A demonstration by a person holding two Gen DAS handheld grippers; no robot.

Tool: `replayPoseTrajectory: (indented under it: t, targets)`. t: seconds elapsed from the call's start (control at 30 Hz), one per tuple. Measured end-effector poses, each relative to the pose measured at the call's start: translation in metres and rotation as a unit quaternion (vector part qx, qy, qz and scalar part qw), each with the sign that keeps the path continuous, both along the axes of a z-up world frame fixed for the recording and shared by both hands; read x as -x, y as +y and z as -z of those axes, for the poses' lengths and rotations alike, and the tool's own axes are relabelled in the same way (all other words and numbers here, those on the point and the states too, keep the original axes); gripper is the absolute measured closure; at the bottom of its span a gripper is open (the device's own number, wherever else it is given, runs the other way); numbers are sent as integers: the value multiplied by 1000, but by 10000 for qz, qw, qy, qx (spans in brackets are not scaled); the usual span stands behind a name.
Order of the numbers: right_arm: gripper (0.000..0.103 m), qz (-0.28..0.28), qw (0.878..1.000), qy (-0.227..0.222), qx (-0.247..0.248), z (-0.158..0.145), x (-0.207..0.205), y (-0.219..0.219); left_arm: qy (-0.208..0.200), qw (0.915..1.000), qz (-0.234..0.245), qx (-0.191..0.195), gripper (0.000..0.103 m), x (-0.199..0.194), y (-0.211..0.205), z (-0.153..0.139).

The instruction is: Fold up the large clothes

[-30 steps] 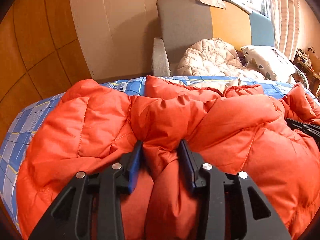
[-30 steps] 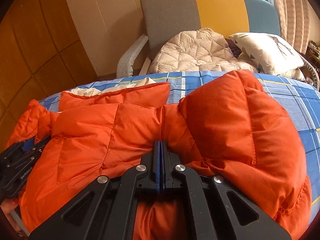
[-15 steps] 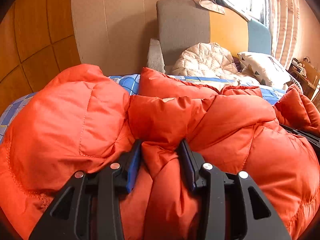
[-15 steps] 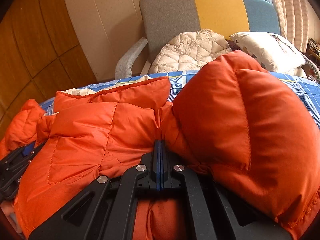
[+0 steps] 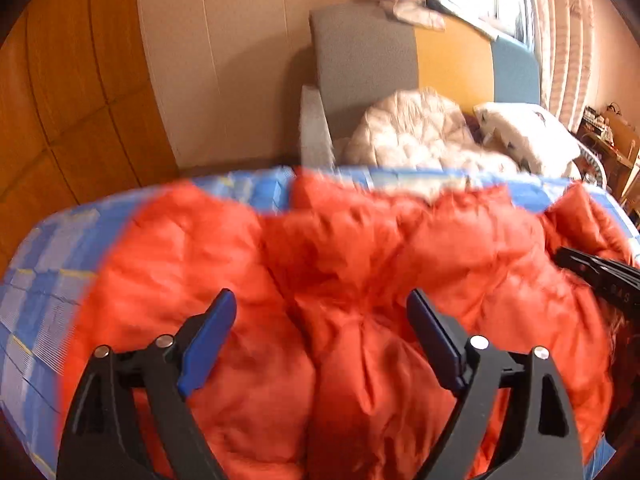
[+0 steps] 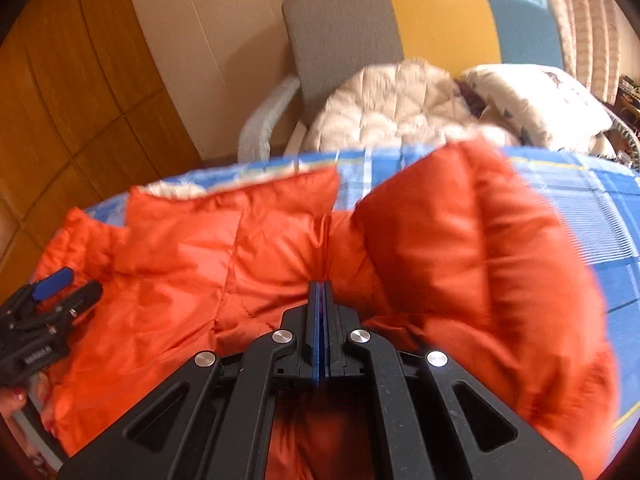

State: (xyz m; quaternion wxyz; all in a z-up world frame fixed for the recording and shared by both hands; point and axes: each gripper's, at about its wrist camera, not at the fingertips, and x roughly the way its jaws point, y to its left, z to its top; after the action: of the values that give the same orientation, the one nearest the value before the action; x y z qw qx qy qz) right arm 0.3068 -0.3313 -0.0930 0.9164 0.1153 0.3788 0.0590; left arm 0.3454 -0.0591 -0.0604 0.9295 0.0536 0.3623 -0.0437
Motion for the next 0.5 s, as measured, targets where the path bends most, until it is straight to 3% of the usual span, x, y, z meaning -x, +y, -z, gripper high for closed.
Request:
replayPoseTrajectory:
  t: [0.17,0.33,0.4,0.5]
  targets:
    - [103,250,9997,24,20,-9,3,-22,-223,9984,-303,-412,11,-11,20,-17]
    - [103,261,9992,63,289,-9,-3,-26,91,9955,-793,-508,11,-35,50,2]
    - [103,360,9984,7,428,-9,-5,-27,233,9936,-915,-614,6,-44,58,14]
    - [103,590,9962,88,633,-3,-16,-33,253,9937,-990,-452,2,-52,69,26]
